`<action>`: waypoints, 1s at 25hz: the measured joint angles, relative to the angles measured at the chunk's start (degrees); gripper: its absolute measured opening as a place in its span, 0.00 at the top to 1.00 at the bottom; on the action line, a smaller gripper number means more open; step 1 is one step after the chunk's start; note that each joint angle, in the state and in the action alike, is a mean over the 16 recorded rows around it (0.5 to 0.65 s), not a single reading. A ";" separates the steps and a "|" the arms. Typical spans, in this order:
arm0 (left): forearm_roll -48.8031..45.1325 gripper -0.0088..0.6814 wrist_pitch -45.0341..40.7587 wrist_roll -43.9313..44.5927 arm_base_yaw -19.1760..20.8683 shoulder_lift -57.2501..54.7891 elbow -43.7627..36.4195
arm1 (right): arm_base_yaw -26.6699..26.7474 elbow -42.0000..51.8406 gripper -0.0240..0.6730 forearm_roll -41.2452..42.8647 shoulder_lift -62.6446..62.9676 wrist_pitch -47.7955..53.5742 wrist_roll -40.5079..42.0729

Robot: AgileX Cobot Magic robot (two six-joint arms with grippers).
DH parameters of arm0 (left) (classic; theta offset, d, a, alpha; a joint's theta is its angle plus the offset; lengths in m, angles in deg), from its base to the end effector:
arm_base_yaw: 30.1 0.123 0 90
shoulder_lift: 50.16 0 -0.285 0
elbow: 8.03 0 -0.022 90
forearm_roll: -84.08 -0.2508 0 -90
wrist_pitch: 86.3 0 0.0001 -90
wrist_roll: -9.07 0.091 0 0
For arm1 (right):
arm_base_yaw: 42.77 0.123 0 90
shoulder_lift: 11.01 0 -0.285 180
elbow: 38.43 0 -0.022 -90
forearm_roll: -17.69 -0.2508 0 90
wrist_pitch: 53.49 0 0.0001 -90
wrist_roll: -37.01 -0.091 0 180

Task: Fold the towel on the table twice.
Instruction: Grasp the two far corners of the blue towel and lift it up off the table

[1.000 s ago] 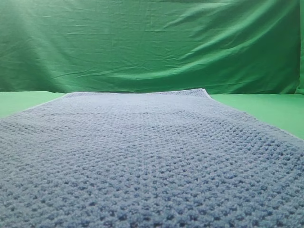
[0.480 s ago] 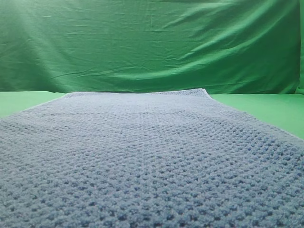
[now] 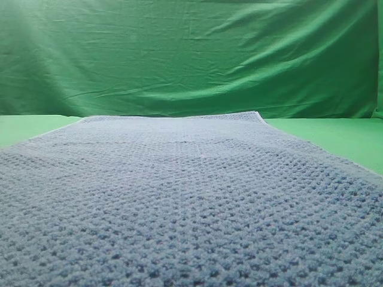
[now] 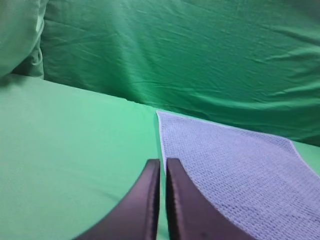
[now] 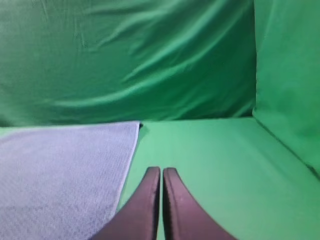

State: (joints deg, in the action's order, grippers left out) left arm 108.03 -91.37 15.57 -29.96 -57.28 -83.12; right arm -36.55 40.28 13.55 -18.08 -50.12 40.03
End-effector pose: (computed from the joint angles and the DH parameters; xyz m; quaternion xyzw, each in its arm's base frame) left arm 0.0535 -0.0032 0.2190 -0.0917 0.6812 -0.1210 0.7161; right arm 0.0563 0.0065 0.1997 -0.0328 0.7010 0.0470 0.7108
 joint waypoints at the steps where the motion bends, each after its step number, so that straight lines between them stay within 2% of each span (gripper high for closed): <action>1: 0.20 0.90 -0.42 0.00 0.00 0.00 0.53 | 0.00 0.00 0.97 0.00 0.00 -1.37 -0.01; 7: 3.21 0.90 -1.60 -0.02 0.00 0.00 3.70 | 0.00 -0.87 0.97 -0.02 -0.02 -4.79 -0.19; 15: 9.51 0.90 -2.45 1.82 0.00 0.00 6.59 | 0.00 -8.03 0.97 -2.05 -2.98 1.36 -0.78; 19: 11.54 0.90 -6.56 5.47 0.00 -0.49 9.14 | 0.00 -12.65 0.97 -4.31 -5.34 4.94 -1.16; 25: 10.86 0.90 -17.02 11.56 0.00 -4.94 15.89 | 0.00 -19.22 0.97 -8.03 -10.12 7.38 -1.04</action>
State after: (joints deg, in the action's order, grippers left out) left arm 118.88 -108.39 27.13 -29.96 -62.22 -67.23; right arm -36.55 21.07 5.52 -28.19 -42.74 39.00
